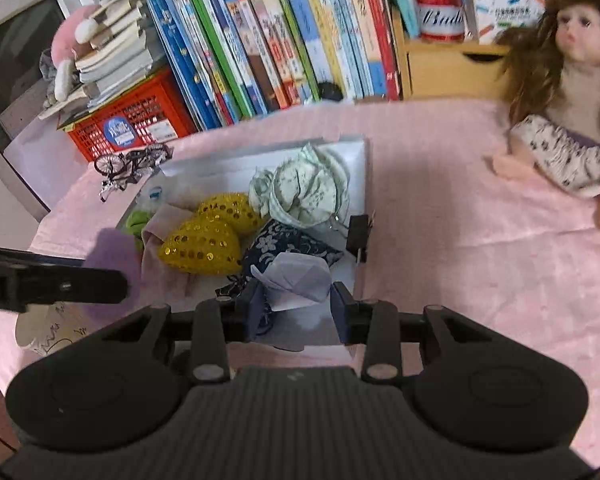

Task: Organize soft objects
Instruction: 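Carry the purple pompom and white paper into the grey tray with both tools, then open the left tool releasing the pompom while the right tool releases the white paper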

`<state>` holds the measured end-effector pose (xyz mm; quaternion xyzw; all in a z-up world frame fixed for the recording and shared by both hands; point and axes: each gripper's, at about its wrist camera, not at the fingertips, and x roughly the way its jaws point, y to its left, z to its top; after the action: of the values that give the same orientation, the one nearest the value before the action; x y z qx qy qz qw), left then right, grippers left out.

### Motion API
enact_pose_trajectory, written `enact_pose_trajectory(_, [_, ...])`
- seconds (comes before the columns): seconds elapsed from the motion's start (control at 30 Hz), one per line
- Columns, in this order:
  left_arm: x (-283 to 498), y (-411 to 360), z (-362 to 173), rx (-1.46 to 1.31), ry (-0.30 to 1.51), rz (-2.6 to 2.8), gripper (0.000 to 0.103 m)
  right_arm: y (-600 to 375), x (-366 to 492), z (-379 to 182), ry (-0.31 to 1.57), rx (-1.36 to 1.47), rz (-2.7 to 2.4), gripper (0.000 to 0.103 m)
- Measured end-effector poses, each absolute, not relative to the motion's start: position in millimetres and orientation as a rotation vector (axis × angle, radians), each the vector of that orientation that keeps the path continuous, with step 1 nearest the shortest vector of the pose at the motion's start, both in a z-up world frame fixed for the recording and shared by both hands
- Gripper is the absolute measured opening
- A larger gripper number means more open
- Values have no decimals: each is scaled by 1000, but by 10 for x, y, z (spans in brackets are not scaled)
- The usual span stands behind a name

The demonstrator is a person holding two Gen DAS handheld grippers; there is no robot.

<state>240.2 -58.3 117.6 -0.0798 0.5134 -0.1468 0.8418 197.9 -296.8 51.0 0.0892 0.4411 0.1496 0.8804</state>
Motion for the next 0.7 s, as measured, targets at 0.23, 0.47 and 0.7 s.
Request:
enact_pose_trajectory(0.23, [2766, -666, 828, -125, 1170, -230, 69, -2895, 2096, 394, 980, 201, 334, 41])
enact_pose_trajectory(0.47, [2976, -763, 665, -87, 1151, -201, 69, -2829, 2192, 308, 1004, 205, 324, 39])
enact_pose_trajectory(0.7, [3087, -803, 564, -88, 1152, -180, 70, -2830, 2258, 229, 1024, 232, 314, 37])
